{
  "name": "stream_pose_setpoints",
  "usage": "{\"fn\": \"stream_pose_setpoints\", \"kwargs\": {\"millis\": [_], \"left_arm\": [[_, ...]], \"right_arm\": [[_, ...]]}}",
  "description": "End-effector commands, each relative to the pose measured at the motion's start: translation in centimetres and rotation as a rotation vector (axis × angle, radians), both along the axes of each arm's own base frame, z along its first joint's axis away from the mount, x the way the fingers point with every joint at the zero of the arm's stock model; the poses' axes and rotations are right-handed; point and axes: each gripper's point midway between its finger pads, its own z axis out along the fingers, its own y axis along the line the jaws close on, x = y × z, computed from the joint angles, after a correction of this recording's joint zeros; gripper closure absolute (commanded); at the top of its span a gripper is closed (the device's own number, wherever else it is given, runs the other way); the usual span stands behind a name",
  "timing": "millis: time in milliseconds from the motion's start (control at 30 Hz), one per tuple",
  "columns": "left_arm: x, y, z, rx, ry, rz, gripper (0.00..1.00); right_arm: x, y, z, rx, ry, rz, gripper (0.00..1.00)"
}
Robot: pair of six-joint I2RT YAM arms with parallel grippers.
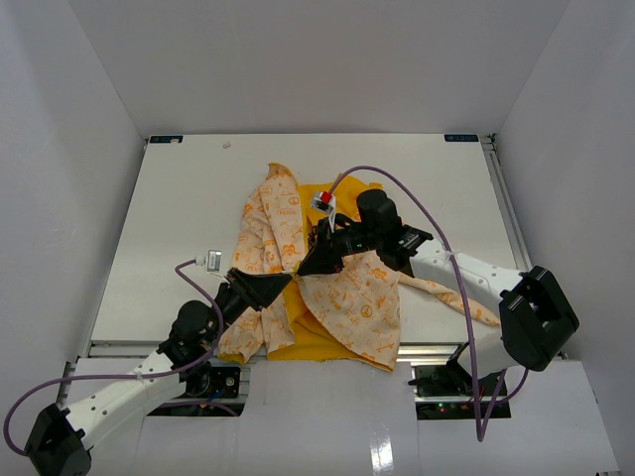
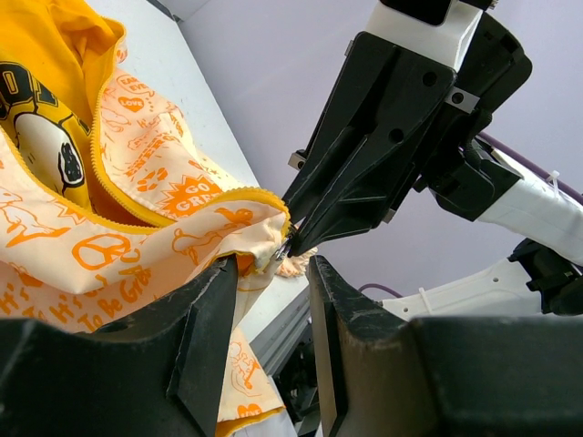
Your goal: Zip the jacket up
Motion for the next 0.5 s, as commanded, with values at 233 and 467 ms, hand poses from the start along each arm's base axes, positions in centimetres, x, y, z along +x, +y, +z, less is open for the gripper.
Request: {"fn": "stream_pose_setpoints", "kwargs": {"millis": [233, 467], "left_arm": [[-0.16, 0.38, -6.93, 0.084, 0.117, 0.009, 0.56], [-0.28, 0.27, -7.00, 0.055, 0.119, -0.001, 0.85]], "right_arm": [[-0.84, 0.37, 1.95, 0.061, -0.035, 0.038, 0.92], [-1.16, 0.74, 1.51, 0.054, -0.031, 0.056, 0.92]]}}
